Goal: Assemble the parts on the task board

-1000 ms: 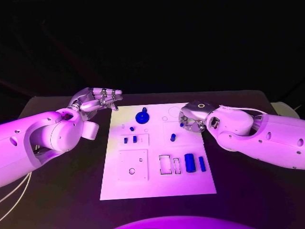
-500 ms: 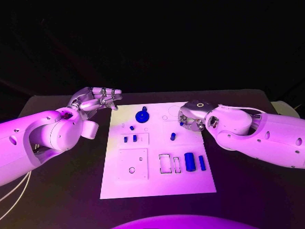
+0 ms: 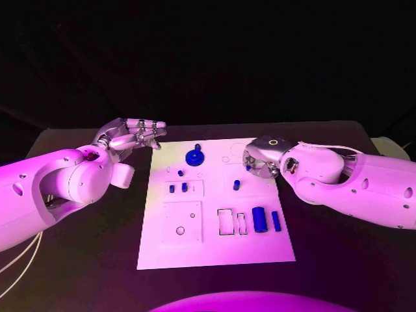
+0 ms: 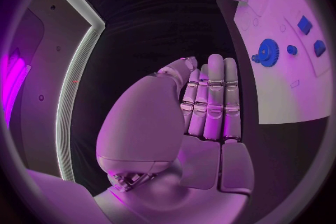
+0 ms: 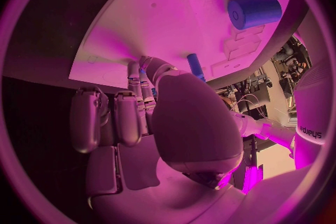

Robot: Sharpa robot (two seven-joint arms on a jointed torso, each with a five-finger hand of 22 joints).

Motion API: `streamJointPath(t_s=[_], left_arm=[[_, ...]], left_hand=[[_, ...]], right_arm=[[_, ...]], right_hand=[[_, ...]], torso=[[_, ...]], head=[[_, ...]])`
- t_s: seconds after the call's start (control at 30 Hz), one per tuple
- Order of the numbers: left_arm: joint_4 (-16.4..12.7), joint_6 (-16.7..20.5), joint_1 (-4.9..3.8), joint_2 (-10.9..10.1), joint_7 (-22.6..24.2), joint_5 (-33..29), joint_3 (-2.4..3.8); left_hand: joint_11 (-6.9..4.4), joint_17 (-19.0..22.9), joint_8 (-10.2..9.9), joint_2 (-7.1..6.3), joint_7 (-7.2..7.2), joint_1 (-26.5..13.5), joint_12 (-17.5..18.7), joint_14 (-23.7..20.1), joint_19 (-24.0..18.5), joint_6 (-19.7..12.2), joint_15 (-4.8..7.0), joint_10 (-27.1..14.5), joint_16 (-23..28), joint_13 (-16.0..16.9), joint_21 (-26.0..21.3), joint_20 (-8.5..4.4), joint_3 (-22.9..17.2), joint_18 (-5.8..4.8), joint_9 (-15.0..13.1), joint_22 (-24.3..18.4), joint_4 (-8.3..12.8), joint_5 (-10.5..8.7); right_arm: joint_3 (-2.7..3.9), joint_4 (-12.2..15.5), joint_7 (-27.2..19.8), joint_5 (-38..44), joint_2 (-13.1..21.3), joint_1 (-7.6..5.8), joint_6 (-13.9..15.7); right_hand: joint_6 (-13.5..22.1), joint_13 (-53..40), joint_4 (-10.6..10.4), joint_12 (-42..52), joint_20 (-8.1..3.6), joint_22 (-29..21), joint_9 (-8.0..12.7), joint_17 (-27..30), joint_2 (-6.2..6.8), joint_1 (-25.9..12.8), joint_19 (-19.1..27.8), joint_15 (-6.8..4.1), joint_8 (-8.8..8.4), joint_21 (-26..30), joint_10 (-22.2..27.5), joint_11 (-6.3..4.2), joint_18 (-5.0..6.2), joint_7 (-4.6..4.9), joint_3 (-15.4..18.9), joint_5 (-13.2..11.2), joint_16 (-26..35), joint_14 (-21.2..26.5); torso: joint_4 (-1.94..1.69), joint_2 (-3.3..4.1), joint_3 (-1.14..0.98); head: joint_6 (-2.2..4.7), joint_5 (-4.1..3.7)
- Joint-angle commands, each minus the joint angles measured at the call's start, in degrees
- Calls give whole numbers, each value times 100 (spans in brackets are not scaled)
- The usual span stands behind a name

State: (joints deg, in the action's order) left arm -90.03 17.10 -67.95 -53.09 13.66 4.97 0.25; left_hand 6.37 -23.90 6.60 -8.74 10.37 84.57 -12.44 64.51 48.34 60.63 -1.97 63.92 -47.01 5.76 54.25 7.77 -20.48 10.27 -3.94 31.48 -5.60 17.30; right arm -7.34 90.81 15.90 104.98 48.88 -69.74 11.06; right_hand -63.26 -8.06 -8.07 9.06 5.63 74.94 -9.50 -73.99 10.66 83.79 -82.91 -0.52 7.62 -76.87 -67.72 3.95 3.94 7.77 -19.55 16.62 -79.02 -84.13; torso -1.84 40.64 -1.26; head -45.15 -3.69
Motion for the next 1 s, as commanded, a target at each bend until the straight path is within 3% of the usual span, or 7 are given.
streamJointPath(t_s=[0.03, 0.57, 0.73, 0.87, 1.0], left_arm=[[0, -75, -4, -2, -30, -24, 2], [19, -85, -4, -17, -50, -23, 2], [16, -86, -4, -19, -57, -23, 2], [11, -80, -4, -20, -74, -20, 2], [9, -68, -5, -21, -83, -16, 2]], left_hand=[[7, 7, 27, 16, 8, 23, -39, 19, 39, -60, -14, -34, 22, 5, -25, -3, 10, 25, 8, -7, 42, -26], [11, 12, 25, 18, 12, 28, -42, 19, 40, -72, -17, -48, 27, 4, -25, -3, 14, 25, 9, -7, 51, -27], [11, 12, 25, 18, 12, 28, -42, 19, 40, -72, -17, -48, 27, 4, -25, -3, 14, 25, 9, -7, 51, -27], [14, 15, 24, 26, 16, 33, -46, 20, 40, -79, -19, -57, 30, 4, -24, -3, 15, 24, 10, -7, 57, -26], [15, 17, 26, 36, 17, 38, -51, 22, 41, -79, -19, -60, 31, 5, -23, -3, 12, 25, 9, -6, 62, -25]], right_arm=[[-9, 19, -1, 4, -8, 17, -59], [-9, 27, -18, -44, 4, 17, -69], [-9, 8, -12, -45, -4, 17, -82], [-9, -9, 0, -58, -17, 17, -73], [-9, -23, 17, -63, -30, 17, -36]], right_hand=[[28, 12, -6, -32, -4, 797, 12, 12, 21, -81, -32, 15, -47, -31, -4, 24, -95, 24, -43, -10, -27, -275], [37, 25, -20, -51, 7, 804, 20, 8, 70, -161, -30, 28, -74, -32, 0, 38, -96, 35, -34, -19, -33, -274], [-30, 28, 8, -44, 6, 818, 11, 4, -4, -139, -34, 12, -65, -41, -54, 12, -96, 6, -120, -30, -41, -273], [-148, 31, 86, -31, -18, 847, -9, 1, -151, -58, -51, -22, -38, -75, -148, -27, -102, -35, -304, -244, -49, -274], [-241, 25, 134, -13, -36, 877, -30, -4, -219, -44, -74, -44, -9, -118, -232, -59, -111, -65, -389, -282, -57, -276]], torso=[[0, -3, -1], [-2, -1, -2], [-1, -3, 1], [-3, 0, 1], [-2, -4, 3]], head=[[-4, -6], [5, 8], [2, 5], [-17, -6], [-25, -6]])
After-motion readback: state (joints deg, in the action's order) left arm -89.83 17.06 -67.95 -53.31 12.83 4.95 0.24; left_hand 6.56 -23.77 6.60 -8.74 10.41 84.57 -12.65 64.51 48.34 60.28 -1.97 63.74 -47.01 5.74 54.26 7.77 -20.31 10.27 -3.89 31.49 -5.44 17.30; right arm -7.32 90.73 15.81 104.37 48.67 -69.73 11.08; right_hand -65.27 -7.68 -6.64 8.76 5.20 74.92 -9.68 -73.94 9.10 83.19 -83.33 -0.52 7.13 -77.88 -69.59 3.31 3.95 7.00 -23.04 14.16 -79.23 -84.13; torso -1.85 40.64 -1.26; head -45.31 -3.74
